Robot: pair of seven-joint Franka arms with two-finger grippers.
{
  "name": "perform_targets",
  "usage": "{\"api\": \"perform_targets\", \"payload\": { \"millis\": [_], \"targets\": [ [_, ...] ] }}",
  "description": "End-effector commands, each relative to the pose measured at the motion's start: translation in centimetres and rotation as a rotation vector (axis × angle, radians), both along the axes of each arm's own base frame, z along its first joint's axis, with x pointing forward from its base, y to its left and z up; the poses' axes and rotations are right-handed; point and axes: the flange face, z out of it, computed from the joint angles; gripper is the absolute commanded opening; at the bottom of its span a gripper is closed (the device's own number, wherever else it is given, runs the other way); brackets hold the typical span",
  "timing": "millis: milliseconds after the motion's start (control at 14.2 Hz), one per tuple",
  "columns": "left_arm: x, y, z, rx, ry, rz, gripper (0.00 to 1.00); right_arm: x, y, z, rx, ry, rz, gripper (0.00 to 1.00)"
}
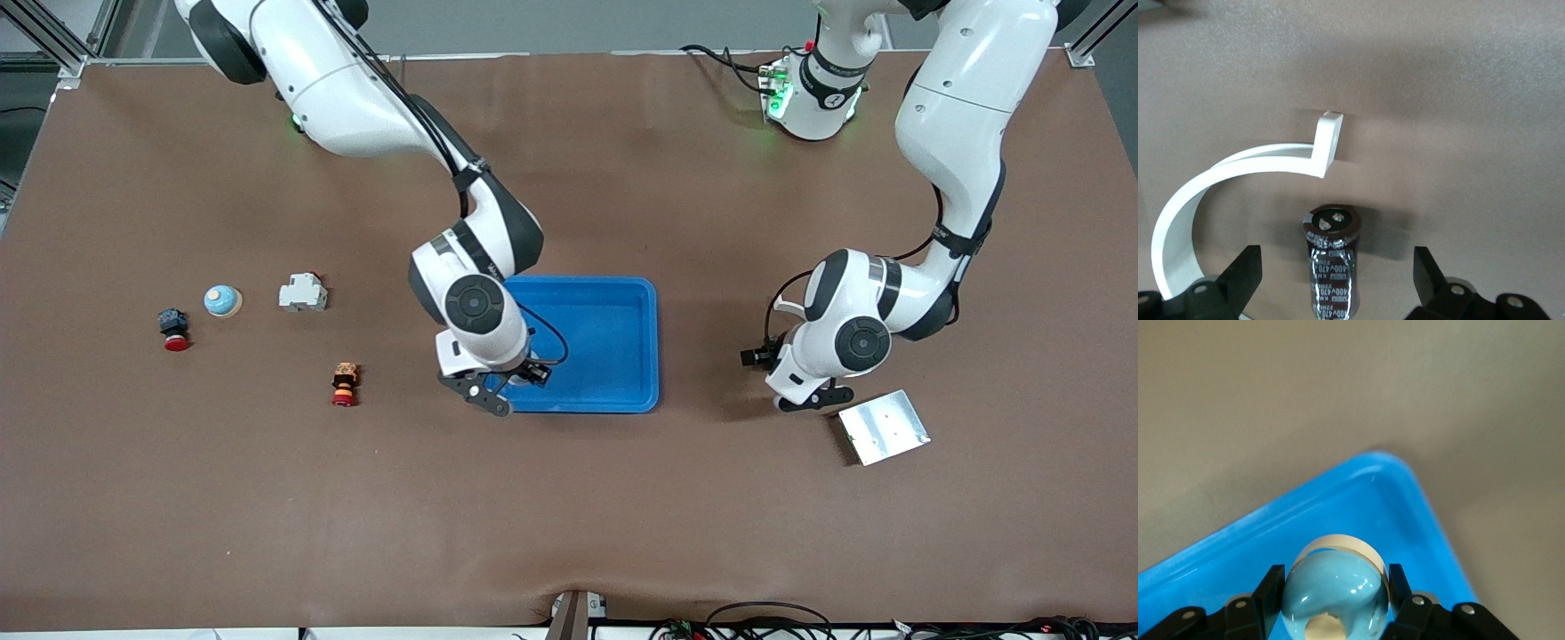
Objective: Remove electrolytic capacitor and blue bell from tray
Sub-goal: 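Lift the bell with the right gripper while the left gripper releases the capacitor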
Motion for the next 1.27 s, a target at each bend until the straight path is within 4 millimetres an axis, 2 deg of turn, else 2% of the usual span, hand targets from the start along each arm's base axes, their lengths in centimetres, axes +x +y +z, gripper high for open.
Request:
{"api": "perform_targets", "payload": {
  "millis": [0, 70, 141, 423, 705, 775, 916, 986, 1127, 1198],
  "targets": [
    [0.5, 0.5, 1.5, 0.022, -0.028, -0.005, 1.0, 1.3, -2.8, 2.3, 0.012, 0.015, 0.065, 0.0],
    [0.5, 0.7, 2.4, 0.026, -0.029, -0.003, 1.0, 1.2, -3.5, 2.1, -0.013, 0.044, 0.104, 0.0],
    [0.6, 1.3, 3.3, 0.034, -0.021, 0.005, 1.0, 1.4, -4.5, 2.8, -0.024, 0.05, 0.143, 0.0],
    [0.7, 4.0, 7.4, 0.052, -0.012, 0.024, 1.0, 1.7, -9.7, 3.7, -0.022, 0.068, 0.242, 0.0],
    [0.0, 6.7, 12.2, 0.074, 0.034, 0.007, 1.0, 1.5, -16.6, 3.9, -0.004, 0.056, 0.366, 0.0],
    [-0.1, 8.7, 13.5, 0.058, 0.048, -0.026, 1.0, 1.0, -18.2, 3.3, -0.001, 0.04, 0.396, 0.0],
    [-0.4, 11.8, 16.9, 0.016, 0.043, -0.102, 1.0, 0.9, -22.4, 2.6, 0.01, 0.017, 0.456, 0.0],
    [-0.8, 12.3, 18.7, -0.005, 0.041, -0.113, 1.0, 1.2, -24.0, 2.5, 0.013, 0.016, 0.487, 0.0],
    [-1.6, 15.0, 22.2, -0.001, 0.019, -0.086, 1.0, 1.7, -27.3, 2.0, 0.021, 0.024, 0.548, 0.0],
    [-2.3, 15.4, 24.4, 0.0, 0.016, -0.096, 1.0, 1.9, -29.3, 1.7, 0.026, 0.017, 0.559, 0.0]
  ]
}}
